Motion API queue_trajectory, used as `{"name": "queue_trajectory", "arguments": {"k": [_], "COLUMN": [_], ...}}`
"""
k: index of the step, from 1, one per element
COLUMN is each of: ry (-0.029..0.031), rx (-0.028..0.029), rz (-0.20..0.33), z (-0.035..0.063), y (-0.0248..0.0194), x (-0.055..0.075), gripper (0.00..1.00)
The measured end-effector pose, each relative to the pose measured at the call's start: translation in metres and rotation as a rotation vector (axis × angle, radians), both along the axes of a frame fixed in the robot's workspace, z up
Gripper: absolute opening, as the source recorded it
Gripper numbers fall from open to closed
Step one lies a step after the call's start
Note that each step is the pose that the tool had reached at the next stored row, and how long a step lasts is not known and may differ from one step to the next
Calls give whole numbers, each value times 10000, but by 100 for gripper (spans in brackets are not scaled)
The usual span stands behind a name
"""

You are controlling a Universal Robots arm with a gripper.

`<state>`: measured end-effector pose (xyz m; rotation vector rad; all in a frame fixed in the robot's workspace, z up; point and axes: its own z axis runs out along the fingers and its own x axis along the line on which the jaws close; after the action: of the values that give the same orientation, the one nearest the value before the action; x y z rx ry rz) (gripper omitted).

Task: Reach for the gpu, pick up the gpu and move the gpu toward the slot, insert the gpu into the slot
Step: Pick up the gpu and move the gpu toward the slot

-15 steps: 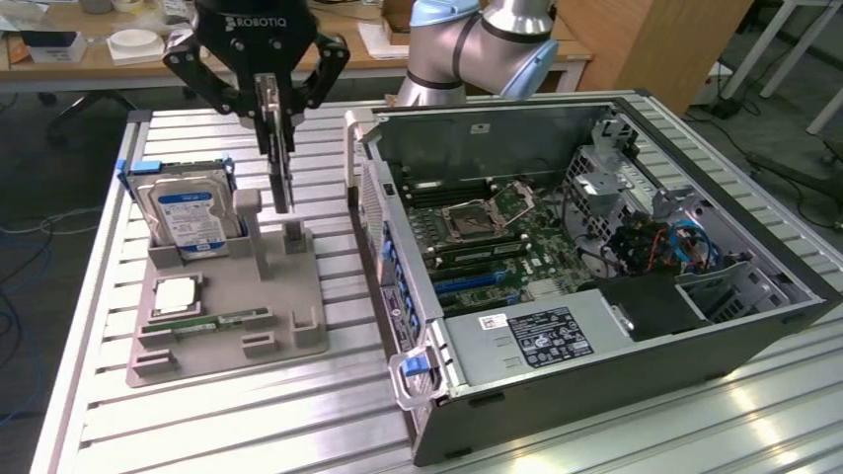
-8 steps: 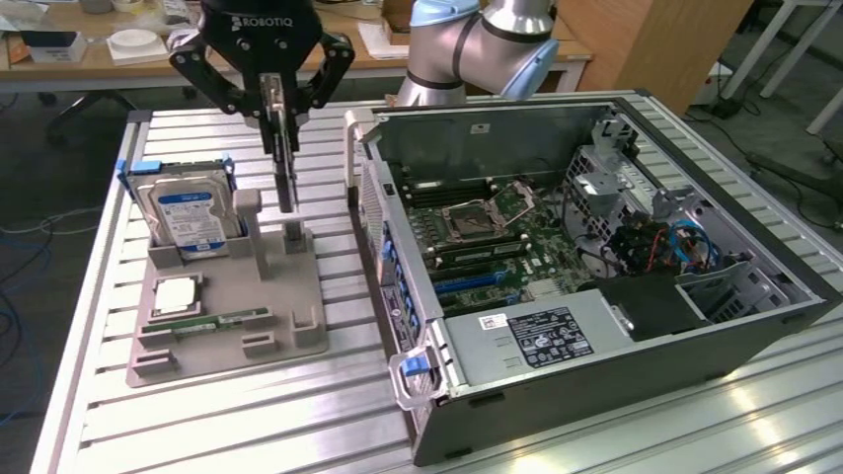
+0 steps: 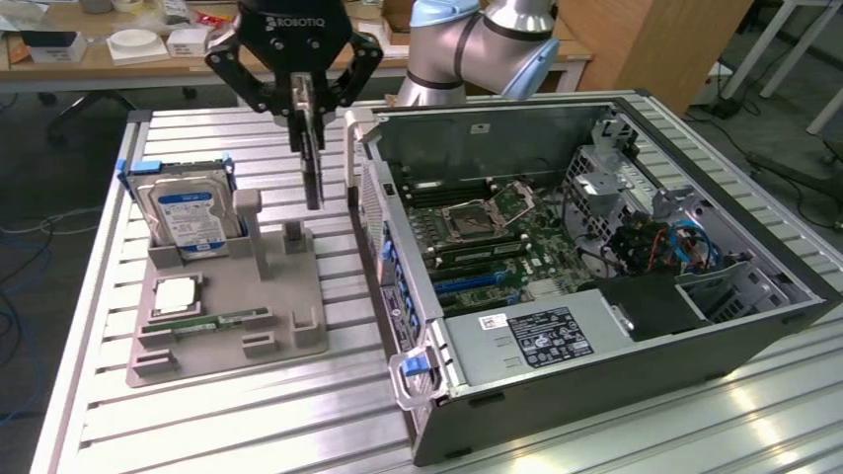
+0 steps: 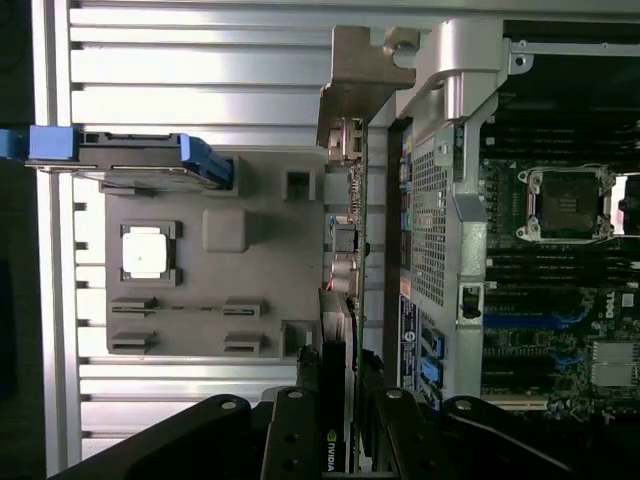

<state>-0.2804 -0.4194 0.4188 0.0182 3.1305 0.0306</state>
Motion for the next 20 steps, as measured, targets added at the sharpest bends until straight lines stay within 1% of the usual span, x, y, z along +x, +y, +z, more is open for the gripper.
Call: {"name": "queue_trajectory", "arguments": {"k": [16,17,20], "ry": [0,0,-1], "rx": [6,7,8], "rz": [-1,1,0], "z": [-16,-18,-22], "y": [0,0,0], "x": [721,811,948], "gripper": [26,26,26]}}
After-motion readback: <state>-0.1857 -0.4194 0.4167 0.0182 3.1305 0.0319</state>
